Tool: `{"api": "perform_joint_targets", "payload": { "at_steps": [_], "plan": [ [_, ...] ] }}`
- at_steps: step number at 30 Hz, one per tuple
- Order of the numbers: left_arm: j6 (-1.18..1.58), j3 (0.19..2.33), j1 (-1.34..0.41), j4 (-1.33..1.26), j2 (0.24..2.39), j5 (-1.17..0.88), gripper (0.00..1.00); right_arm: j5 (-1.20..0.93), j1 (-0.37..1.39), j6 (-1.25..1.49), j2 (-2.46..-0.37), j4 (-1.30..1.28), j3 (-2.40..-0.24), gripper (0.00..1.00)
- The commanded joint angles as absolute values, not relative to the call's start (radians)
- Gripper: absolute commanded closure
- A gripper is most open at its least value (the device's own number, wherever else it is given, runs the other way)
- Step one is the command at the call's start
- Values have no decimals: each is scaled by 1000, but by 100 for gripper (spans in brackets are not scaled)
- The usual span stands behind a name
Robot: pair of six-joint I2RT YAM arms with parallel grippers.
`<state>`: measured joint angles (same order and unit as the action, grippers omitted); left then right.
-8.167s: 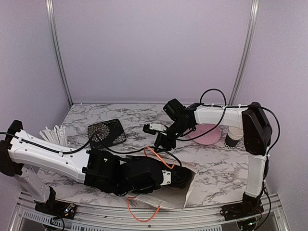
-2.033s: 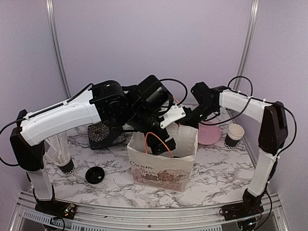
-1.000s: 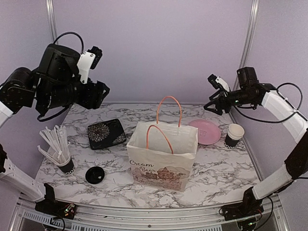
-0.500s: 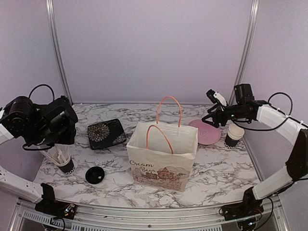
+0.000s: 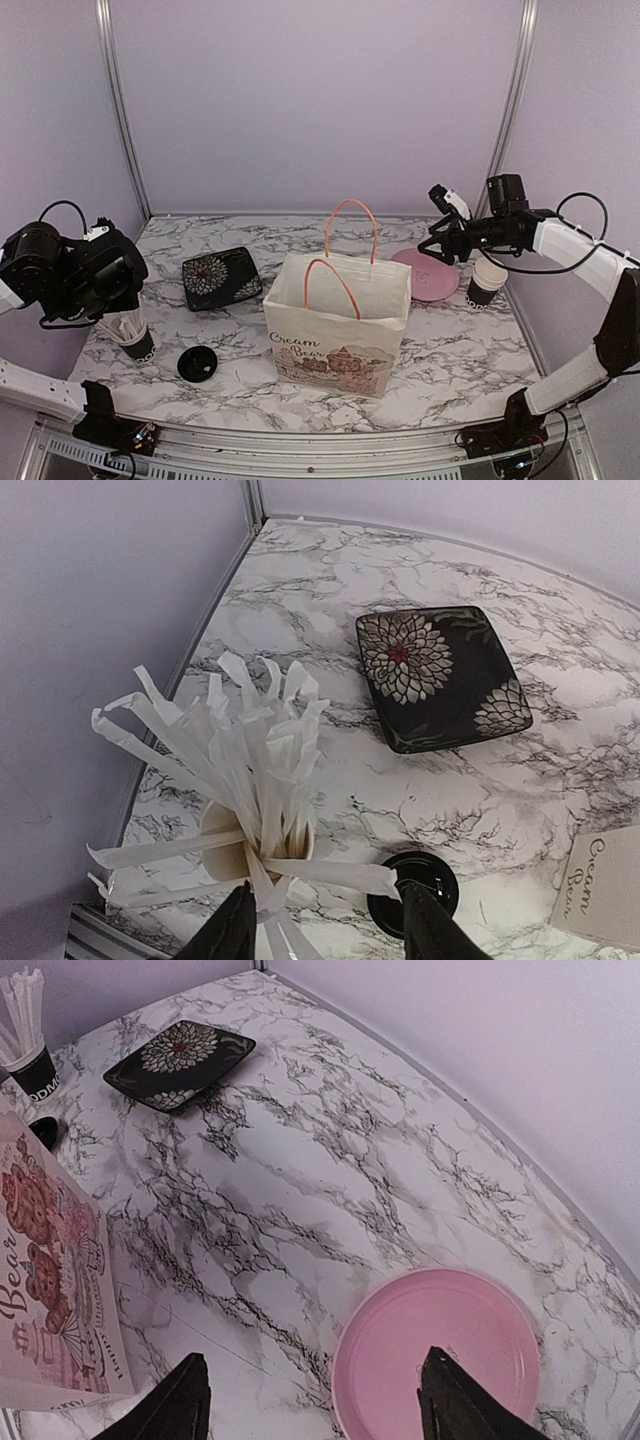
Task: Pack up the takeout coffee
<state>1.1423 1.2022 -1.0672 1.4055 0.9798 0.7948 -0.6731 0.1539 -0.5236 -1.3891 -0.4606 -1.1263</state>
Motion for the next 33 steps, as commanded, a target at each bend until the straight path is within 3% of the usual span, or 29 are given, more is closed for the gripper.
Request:
{"api": "perform_joint_targets", "payload": {
  "at_steps": [1,10,17,33],
  "plan": [
    [1190,1166,-1042,1442,948,823,50,-697,150,-526,-1367,-446,-1123,31],
    [1184,1184,-1023,1441,971,872,50,-716,151,-530,-1379,-455,-1124,31],
    [1167,1235,-1020,1441,986,868,44,-722,150,-534,-1377,-460,-1124,31],
    [1171,1138,-972,1442,992,867,67,-735,150,-541,-1390,-474,-1131,32]
  ]
}}
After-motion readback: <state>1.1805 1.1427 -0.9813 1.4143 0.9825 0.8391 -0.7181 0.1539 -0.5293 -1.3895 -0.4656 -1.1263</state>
